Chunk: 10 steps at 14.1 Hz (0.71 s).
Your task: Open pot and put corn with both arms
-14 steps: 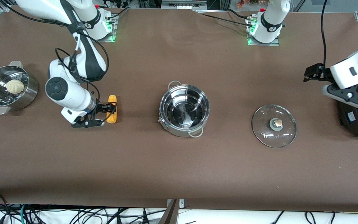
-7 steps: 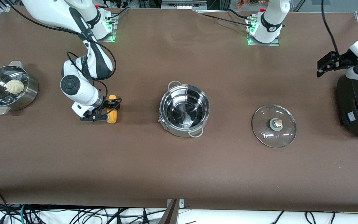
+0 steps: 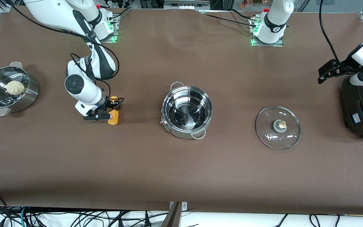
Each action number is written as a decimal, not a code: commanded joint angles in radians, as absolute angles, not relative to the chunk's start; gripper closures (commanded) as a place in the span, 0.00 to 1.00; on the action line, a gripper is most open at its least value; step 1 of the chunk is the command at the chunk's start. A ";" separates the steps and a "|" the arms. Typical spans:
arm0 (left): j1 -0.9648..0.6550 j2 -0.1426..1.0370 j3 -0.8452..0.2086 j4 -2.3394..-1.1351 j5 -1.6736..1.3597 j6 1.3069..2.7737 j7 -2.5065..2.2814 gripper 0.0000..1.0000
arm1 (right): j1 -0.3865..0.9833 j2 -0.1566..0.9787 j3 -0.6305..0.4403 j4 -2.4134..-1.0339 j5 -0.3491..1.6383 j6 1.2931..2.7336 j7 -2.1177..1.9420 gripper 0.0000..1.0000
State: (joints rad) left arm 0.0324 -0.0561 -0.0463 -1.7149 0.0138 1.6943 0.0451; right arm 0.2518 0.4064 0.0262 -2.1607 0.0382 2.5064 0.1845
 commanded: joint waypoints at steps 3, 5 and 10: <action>0.012 0.066 -0.032 -1.516 0.008 1.569 0.034 0.00 | 0.258 0.425 0.023 -2.157 0.051 2.543 0.189 0.83; -0.009 0.061 -0.002 -1.529 0.006 1.572 0.037 0.00 | 0.258 0.405 0.023 -2.114 0.051 2.482 0.183 0.90; -0.040 0.015 0.046 -1.612 -0.023 1.631 0.040 0.00 | 0.268 0.410 0.021 -1.676 0.041 1.983 0.172 0.90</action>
